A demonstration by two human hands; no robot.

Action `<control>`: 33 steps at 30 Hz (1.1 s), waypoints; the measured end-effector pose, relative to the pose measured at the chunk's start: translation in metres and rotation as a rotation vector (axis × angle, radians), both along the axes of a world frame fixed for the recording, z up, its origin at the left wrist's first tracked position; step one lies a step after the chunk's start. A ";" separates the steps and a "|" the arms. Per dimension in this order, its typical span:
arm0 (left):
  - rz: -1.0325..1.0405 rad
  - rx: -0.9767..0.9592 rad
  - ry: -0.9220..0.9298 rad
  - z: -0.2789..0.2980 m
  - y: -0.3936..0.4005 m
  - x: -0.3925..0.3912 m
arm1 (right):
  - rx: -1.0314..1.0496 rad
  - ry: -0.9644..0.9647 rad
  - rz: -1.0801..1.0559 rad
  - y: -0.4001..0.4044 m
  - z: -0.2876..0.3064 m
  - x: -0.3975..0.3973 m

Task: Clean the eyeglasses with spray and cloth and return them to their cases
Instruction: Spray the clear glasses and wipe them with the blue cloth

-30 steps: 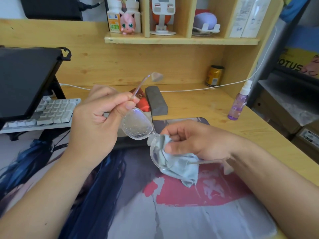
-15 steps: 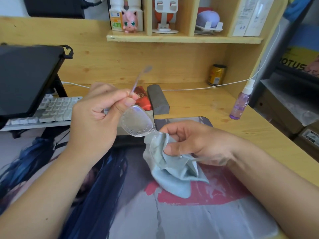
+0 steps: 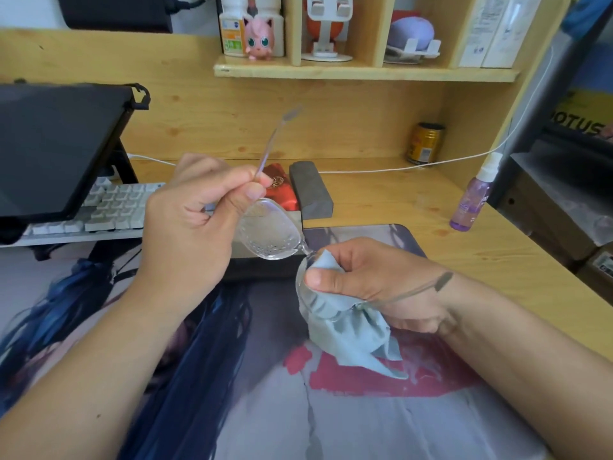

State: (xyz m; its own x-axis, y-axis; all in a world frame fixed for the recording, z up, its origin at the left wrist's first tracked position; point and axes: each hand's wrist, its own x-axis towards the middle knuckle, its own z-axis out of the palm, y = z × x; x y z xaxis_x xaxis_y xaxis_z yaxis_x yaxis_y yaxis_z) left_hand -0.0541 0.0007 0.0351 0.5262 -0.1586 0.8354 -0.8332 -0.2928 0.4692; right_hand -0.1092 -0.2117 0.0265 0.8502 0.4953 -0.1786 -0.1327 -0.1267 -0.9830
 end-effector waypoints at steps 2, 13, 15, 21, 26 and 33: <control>0.009 0.011 -0.006 0.000 0.002 0.001 | 0.057 0.065 0.027 -0.001 0.001 -0.001; -0.030 0.053 -0.020 -0.002 -0.004 -0.001 | 0.200 0.259 0.323 -0.005 0.012 -0.005; -0.042 0.039 -0.013 -0.001 -0.005 -0.003 | 0.164 0.247 0.236 -0.001 0.012 -0.008; -0.060 -0.034 0.053 -0.004 -0.010 -0.004 | 0.074 0.140 -0.032 0.008 0.007 -0.012; -0.066 -0.072 0.111 -0.007 -0.010 -0.001 | 0.096 0.099 -0.052 0.011 0.000 -0.010; -0.036 -0.106 0.142 -0.006 -0.004 0.002 | 0.232 0.021 -0.065 0.011 0.001 -0.008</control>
State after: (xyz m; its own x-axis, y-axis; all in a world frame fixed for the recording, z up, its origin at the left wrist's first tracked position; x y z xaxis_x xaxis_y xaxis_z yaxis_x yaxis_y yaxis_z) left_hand -0.0521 -0.0028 0.0296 0.6359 -0.0945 0.7660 -0.7652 -0.2065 0.6098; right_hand -0.1171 -0.2004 0.0277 0.8788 0.4697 -0.0843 -0.1538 0.1114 -0.9818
